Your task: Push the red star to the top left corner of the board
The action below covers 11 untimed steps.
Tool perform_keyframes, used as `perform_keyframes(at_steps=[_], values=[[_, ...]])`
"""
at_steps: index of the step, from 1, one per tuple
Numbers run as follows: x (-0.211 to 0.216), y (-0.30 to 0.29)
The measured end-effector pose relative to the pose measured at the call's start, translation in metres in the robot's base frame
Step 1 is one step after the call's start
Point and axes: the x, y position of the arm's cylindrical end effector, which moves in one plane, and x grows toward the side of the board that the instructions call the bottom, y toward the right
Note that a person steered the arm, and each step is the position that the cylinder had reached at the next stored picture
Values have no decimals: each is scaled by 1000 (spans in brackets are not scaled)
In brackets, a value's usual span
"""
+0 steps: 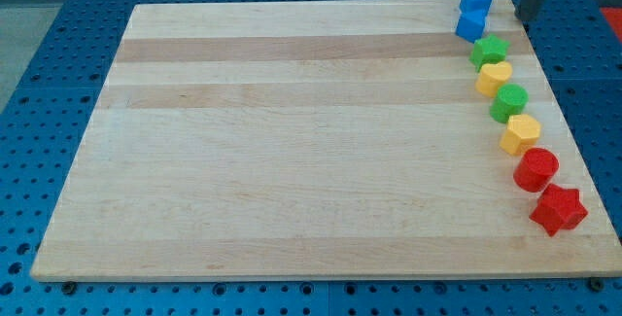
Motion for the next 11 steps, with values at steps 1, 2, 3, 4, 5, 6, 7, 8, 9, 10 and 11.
perform_keyframes(at_steps=[1,2,3,4,5,6,7,8,9,10,11], values=[[4,0],[6,0],[96,40],[102,40],[234,40],[234,40],[275,40],[361,39],[372,15],[357,-28],[339,-21]])
